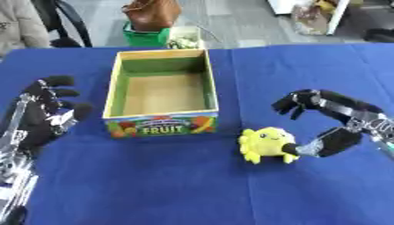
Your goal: Pick up objects on the table and place them in the box.
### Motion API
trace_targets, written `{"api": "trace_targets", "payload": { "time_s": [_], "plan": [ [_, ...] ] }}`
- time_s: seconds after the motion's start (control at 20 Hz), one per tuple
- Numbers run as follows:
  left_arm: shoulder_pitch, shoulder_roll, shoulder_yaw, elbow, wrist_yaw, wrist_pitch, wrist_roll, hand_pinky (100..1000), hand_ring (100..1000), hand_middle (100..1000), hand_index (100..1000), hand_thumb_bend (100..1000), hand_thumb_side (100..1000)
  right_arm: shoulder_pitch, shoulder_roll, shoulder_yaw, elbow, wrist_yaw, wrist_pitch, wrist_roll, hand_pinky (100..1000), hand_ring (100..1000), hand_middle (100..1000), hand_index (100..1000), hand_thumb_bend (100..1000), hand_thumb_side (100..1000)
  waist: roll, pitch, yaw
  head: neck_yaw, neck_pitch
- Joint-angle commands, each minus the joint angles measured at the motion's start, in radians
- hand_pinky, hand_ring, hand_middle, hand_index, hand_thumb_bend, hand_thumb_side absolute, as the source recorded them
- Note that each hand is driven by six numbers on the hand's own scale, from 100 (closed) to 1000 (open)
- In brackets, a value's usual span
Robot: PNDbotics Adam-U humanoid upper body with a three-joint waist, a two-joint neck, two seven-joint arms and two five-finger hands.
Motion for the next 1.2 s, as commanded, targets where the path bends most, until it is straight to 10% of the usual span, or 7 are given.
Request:
{"api": "trace_targets", "payload": {
  "time_s": [0.05, 1.2],
  "plan": [
    [-0.013, 0.011, 0.000, -0.025, 0.003, -0.001, -0.004, 560, 670, 666, 724, 894, 360, -0.028, -0.003, 0.010, 0.025, 0.021, -0.005, 0.014, 690, 776, 759, 848, 455, 253, 0.000, -0.017, 0.002, -0.004, 0.004],
    [-0.018, 0.005, -0.004, -0.031, 0.003, 0.000, -0.003, 560, 672, 673, 723, 885, 361, -0.050, 0.012, 0.030, 0.055, 0.212, -0.031, 0.064, 652, 668, 653, 766, 313, 100, -0.003, -0.017, 0.002, -0.004, 0.019]
  ]
}}
